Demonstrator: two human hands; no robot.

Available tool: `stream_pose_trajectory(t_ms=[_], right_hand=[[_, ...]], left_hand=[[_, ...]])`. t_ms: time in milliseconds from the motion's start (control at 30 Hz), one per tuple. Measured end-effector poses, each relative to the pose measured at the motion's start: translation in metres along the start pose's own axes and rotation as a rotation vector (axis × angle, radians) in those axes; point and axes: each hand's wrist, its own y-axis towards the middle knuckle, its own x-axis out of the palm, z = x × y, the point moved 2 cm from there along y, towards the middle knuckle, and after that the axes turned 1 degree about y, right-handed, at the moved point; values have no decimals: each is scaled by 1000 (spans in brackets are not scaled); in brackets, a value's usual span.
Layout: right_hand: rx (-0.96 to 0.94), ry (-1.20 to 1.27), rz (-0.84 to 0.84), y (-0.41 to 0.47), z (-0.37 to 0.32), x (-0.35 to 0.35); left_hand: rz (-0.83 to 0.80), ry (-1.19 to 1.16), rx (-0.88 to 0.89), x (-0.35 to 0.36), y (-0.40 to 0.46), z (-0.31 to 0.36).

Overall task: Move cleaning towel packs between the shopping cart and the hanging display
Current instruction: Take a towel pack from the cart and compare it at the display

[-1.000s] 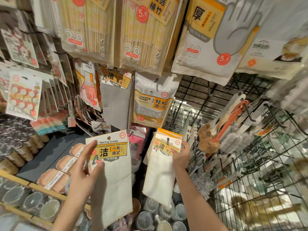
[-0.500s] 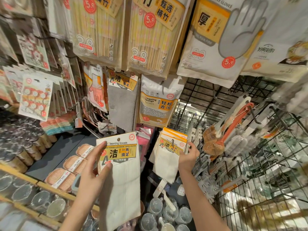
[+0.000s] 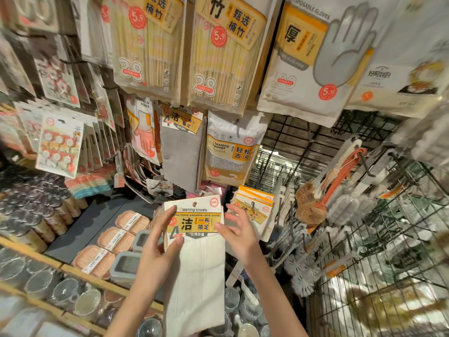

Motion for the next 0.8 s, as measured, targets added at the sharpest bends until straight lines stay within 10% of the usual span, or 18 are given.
stream_pose_trajectory(t_ms=[800], right_hand=[[174, 124, 392, -6, 48, -48]], left_hand=[[-13, -140, -183, 17, -6, -17]])
